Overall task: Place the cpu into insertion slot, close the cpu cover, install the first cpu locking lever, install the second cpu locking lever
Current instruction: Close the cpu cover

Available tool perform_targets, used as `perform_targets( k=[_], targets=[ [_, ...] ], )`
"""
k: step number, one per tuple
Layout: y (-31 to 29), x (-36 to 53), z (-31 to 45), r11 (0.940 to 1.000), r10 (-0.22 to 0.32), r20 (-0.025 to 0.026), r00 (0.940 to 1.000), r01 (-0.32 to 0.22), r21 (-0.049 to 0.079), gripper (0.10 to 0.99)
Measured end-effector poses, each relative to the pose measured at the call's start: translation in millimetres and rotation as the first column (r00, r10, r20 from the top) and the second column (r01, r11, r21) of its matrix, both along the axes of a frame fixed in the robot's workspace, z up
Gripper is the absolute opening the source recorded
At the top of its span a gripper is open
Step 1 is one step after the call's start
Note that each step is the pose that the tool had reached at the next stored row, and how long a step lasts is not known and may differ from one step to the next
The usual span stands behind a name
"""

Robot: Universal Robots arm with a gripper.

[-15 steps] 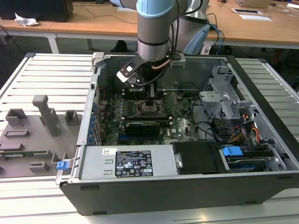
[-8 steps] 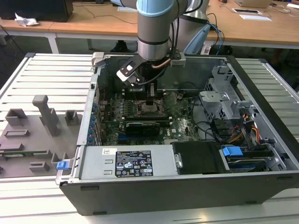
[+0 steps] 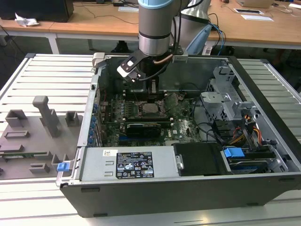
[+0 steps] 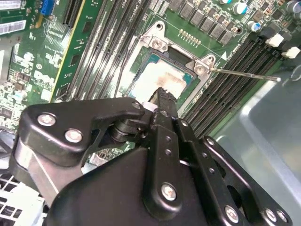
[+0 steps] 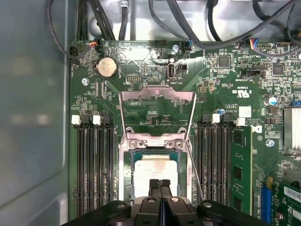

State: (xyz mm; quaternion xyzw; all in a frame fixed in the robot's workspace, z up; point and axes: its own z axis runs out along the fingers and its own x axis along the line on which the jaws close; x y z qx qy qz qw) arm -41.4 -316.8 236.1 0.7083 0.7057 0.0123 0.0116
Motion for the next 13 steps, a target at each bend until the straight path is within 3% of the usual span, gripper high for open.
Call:
perform_targets(
  k=[13],
  targets=[
    [0.8,0.0,28.8,1.0000,0.000,0.0000,1.0000,0.000,0.000,0.106]
  ],
)
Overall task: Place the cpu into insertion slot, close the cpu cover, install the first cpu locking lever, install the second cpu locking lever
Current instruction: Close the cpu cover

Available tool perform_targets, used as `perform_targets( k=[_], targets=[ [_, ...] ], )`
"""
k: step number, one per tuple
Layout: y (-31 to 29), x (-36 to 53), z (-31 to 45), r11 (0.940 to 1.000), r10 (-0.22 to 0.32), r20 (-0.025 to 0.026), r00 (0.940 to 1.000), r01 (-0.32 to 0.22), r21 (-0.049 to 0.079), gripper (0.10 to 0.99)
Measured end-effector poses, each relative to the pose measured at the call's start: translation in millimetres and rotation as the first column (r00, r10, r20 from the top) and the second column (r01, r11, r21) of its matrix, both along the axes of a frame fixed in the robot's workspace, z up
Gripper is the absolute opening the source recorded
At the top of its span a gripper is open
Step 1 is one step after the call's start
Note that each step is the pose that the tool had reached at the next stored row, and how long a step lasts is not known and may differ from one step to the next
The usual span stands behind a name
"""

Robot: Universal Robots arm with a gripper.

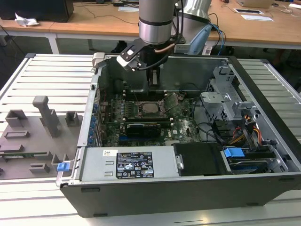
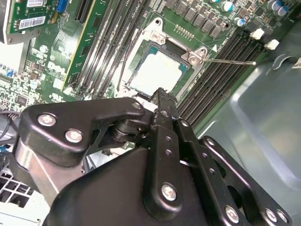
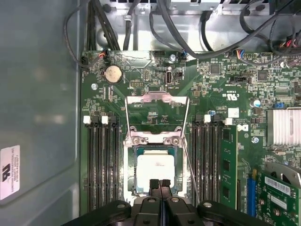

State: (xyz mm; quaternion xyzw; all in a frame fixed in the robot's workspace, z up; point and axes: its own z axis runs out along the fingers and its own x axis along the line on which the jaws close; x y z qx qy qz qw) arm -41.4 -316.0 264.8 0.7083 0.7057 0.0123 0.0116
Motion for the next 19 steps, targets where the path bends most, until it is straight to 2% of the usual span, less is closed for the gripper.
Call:
perform_targets(
  k=[3,6,10,19],
  targets=[
    [0.0,2.0,1.2,1.0000,0.000,-0.0001,1.0000,0.000,0.000,0.106],
    [0.0,12.6,1.2,1.0000,0.000,0.0000,1.0000,0.000,0.000,0.106],
    [0.0,20.1,1.3,1.0000,0.000,0.0000,1.0000,0.000,0.000,0.106],
    [0.0,27.4,1.3,1.0000,0.000,-0.0001,1.0000,0.000,0.000,0.106]
  ],
)
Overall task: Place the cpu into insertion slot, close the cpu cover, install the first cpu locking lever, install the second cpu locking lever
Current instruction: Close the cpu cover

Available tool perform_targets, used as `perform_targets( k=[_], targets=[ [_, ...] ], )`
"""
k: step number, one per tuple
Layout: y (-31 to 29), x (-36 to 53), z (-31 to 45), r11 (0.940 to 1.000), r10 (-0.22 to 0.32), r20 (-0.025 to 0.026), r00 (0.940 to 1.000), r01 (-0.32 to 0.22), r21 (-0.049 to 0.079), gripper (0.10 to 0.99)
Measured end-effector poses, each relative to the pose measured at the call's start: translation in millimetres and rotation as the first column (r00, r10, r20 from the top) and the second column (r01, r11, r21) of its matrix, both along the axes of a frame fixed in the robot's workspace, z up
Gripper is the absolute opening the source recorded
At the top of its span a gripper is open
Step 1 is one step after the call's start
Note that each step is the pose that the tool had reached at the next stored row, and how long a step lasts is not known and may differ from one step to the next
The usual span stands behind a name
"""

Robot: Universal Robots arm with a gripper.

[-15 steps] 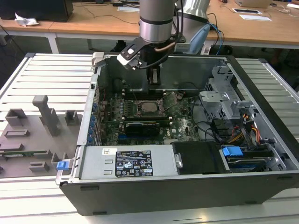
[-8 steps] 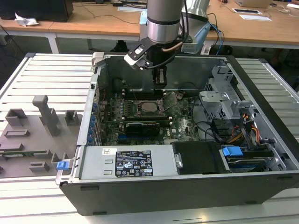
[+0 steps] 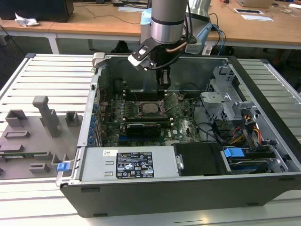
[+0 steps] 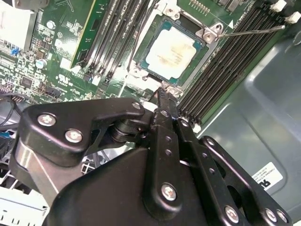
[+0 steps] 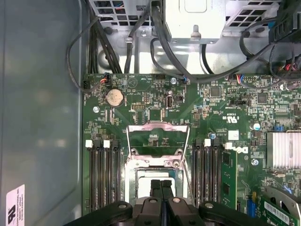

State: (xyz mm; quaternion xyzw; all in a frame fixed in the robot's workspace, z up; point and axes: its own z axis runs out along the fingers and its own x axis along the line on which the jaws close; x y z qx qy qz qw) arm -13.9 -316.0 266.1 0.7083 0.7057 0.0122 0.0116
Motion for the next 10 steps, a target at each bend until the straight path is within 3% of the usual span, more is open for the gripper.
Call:
perform_targets(
  k=[10],
  targets=[
    [0.0,7.1,0.0,1.0000,0.000,0.0001,1.0000,0.000,0.000,0.106]
  ],
)
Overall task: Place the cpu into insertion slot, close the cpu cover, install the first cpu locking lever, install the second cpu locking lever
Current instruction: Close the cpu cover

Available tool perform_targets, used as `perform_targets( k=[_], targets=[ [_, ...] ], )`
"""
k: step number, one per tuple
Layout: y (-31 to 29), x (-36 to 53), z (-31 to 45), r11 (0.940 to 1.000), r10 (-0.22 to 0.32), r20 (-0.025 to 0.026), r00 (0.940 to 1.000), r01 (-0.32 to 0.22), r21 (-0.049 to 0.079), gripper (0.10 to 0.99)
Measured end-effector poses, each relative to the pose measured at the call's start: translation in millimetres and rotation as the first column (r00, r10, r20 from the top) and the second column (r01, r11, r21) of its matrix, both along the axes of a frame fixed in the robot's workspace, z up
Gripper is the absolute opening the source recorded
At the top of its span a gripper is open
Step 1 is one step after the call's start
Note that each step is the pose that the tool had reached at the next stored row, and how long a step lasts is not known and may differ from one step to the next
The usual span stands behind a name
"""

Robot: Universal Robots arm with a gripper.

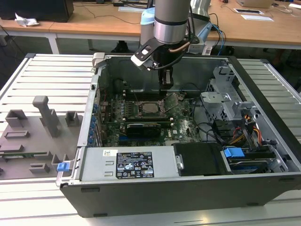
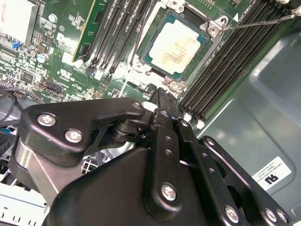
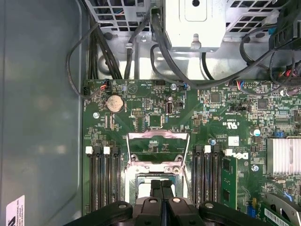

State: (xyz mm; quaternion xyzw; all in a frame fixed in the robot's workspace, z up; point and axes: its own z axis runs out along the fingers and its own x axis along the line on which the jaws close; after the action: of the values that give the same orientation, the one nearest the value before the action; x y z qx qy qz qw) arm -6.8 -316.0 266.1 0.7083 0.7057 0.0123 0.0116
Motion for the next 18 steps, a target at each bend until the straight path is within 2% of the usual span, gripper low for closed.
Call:
perform_targets(
  k=[11,18],
  targets=[
    [0.0,7.2,0.0,1.0000,0.000,0.0000,1.0000,0.000,0.000,0.106],
    [0.0,14.9,0.0,1.0000,0.000,0.0000,1.0000,0.000,0.000,0.106]
  ],
)
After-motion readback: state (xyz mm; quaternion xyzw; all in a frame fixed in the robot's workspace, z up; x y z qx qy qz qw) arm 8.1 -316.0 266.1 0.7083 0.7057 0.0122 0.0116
